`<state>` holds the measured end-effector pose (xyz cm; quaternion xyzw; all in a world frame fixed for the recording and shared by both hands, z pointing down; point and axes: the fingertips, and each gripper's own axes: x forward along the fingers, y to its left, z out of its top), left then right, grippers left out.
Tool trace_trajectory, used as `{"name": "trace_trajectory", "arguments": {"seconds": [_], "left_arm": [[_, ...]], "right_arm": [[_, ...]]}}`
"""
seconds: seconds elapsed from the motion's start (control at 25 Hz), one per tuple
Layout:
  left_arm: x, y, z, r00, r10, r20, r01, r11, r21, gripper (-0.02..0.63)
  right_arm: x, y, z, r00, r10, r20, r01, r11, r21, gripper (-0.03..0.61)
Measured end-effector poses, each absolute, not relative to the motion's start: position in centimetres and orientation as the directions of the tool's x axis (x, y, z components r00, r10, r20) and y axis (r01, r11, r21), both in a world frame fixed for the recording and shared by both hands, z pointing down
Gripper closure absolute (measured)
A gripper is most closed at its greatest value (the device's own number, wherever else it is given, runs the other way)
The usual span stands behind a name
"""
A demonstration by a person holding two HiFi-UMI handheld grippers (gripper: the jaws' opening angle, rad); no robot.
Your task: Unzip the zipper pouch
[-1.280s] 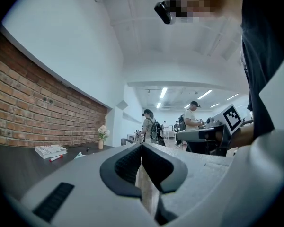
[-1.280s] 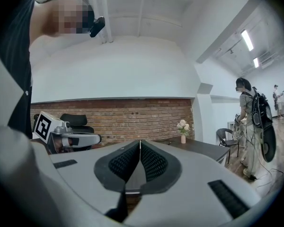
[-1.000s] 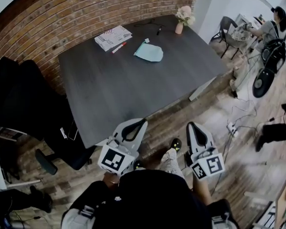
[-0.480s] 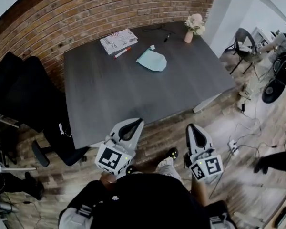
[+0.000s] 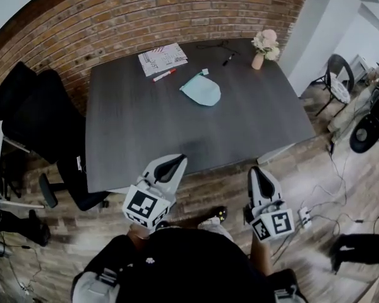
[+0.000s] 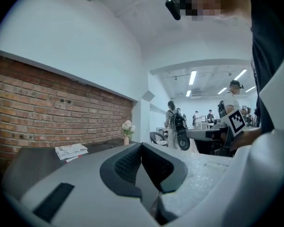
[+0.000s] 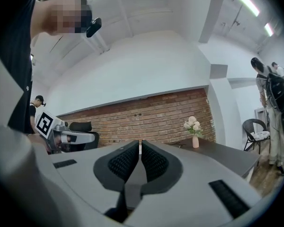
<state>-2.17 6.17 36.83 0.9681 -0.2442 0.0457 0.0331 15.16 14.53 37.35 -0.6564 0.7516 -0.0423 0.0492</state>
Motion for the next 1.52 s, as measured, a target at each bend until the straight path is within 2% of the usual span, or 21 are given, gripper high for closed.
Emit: {"name": "trace_trajectory", "arguments": {"seconds": [0.52,0.8,1.28,1.52], "left_arm": [[7.3,4.8,36.0,0.828,-0.554,0.091,-0.558,-0.829,0.035,0.611],[10.3,5.3,36.5,0.791,-0.592,0.156,-0.603,-0.797,0.037,0.611],[7.2,2.8,37.3,0.697,-0.696,0.174,-0.708,-0.706,0.014,0.611],[6.9,-1.1,38.5,0.682,-0.721,0.124,-0.728,-0.686,0.017,0.611]], "right_arm": [[25.6,12.9,37.1,-0.203,-0.979,-0.026,-0.966,0.204,-0.160,0.561],[29.5,11.9,37.7,-0.254,-0.967,-0.010,-0.953,0.253,-0.169,0.560],[27.6,5.6,37.2,-0.401,-0.916,-0.011,-0.910,0.399,-0.110,0.558],[26.5,1.3,36.9,-0.449,-0.894,-0.015,-0.891,0.449,-0.063,0.558]]}}
